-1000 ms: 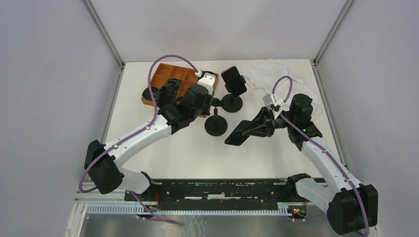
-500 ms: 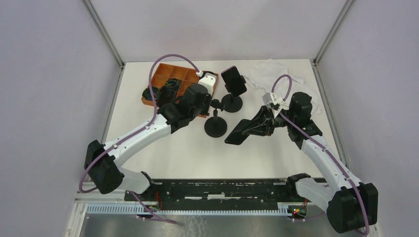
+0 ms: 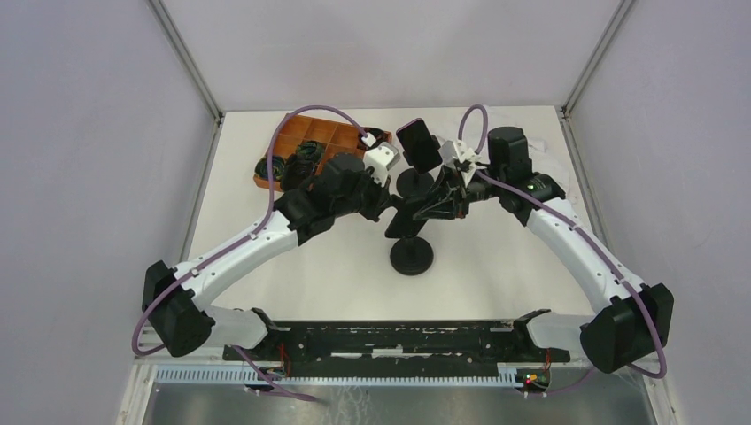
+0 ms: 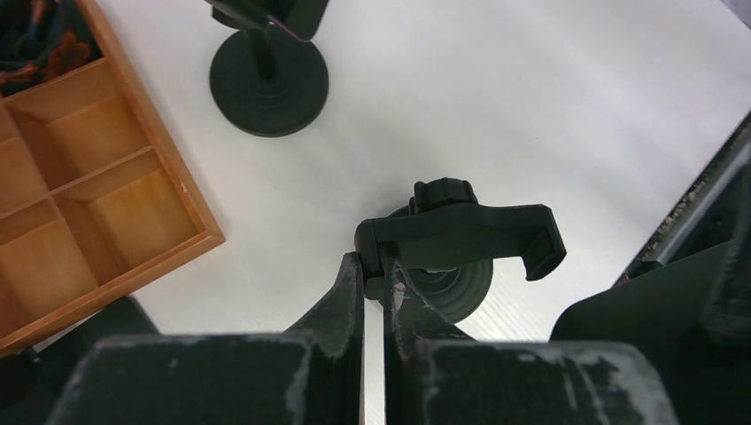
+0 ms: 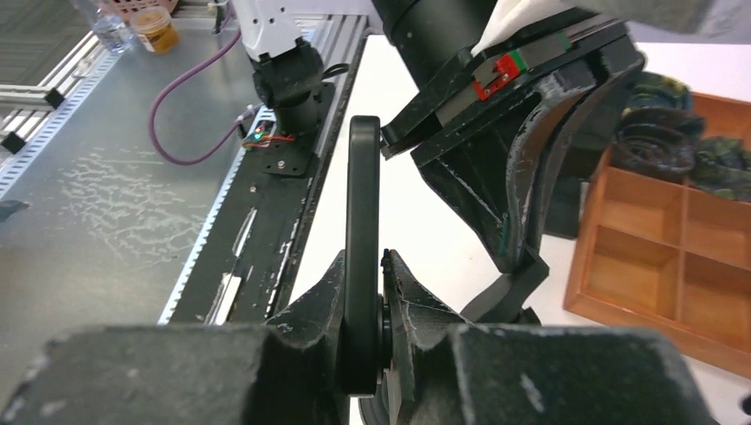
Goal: Place the phone on the phone stand
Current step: Pick up the phone stand at the center of the board.
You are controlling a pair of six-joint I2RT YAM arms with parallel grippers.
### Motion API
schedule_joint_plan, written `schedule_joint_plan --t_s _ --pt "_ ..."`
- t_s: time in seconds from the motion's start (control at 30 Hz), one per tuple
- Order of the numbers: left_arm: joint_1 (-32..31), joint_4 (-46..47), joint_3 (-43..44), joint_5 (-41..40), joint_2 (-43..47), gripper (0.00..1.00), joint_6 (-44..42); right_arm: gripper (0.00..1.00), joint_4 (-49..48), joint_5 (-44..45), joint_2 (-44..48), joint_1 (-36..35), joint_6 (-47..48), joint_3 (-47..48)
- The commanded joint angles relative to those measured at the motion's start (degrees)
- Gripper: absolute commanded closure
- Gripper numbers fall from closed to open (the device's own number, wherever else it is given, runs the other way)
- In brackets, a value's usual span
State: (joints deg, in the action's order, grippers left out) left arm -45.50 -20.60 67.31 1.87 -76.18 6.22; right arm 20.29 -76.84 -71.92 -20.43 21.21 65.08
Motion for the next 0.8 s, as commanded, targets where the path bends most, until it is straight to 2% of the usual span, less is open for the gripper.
schedule_joint_plan --t_s 0.0,0.4,0.77 --pt "-0.12 7.33 -0.25 8.29 3.33 0.98 -2.07 1.00 2.03 -0.05 -0.75 -1.69 3.40 2.03" --pt "-0.21 9.35 -0.87 16.87 2.58 0.98 -1.59 1.00 -0.12 -0.55 -1.26 -5.79 1.99 0.45" --pt "-0.38 9.97 -0.87 22.60 2.58 0.98 -2.07 1.00 -1.51 -0.43 -1.24 -6.01 1.31 -0.83"
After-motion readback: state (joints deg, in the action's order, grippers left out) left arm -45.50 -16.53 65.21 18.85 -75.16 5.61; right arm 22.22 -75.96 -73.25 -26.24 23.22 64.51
